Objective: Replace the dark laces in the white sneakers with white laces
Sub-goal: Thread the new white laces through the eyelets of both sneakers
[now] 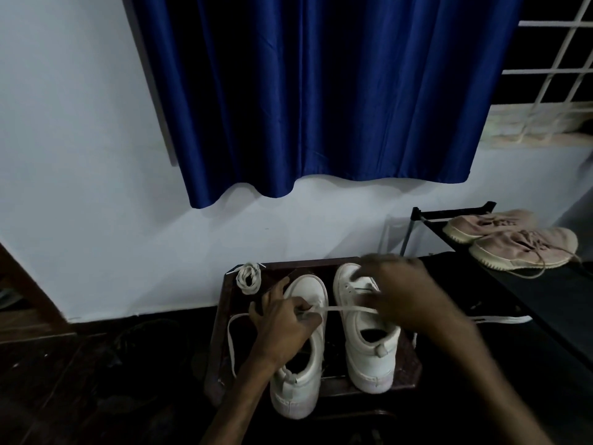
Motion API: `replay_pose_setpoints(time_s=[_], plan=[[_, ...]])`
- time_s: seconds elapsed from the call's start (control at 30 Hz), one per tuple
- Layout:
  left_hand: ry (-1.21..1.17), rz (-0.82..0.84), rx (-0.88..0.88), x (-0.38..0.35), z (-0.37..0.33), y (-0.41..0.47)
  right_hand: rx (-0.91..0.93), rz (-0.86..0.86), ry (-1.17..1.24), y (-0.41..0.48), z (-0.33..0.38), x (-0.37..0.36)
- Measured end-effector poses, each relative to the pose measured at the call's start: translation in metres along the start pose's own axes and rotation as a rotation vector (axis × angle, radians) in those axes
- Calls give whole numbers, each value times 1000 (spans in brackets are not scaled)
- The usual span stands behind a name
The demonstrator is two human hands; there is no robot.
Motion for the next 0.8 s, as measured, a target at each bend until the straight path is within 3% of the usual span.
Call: replay_pose_setpoints(time_s=[0.13, 0.2, 0.3, 0.5, 0.63, 0.8], plan=[[10, -7, -5, 0, 1, -1, 11, 90, 64, 15, 42, -58], [-11, -5, -1, 2, 3, -2, -60, 16, 70, 11, 39, -70], [-182, 4, 58, 3, 6, -4, -79, -44, 98, 0, 37, -69], [-195, -49, 124, 5, 11, -2, -71, -37, -208, -4, 43, -61], [-342, -110, 164, 8, 31, -2, -72, -3, -146, -6, 47, -75], [-254, -41, 95, 14, 41, 2, -96, -8, -79, -6, 45, -70]])
Point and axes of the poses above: each hand's wrist, its own y-axis towards the middle knuckle, its own x-axis out of the back of the hand, z = x × y, the point moved 6 cm from there along y, towards the middle knuckle, and after that the axes turned 11 degrees about -z, right-handed, at the moved point
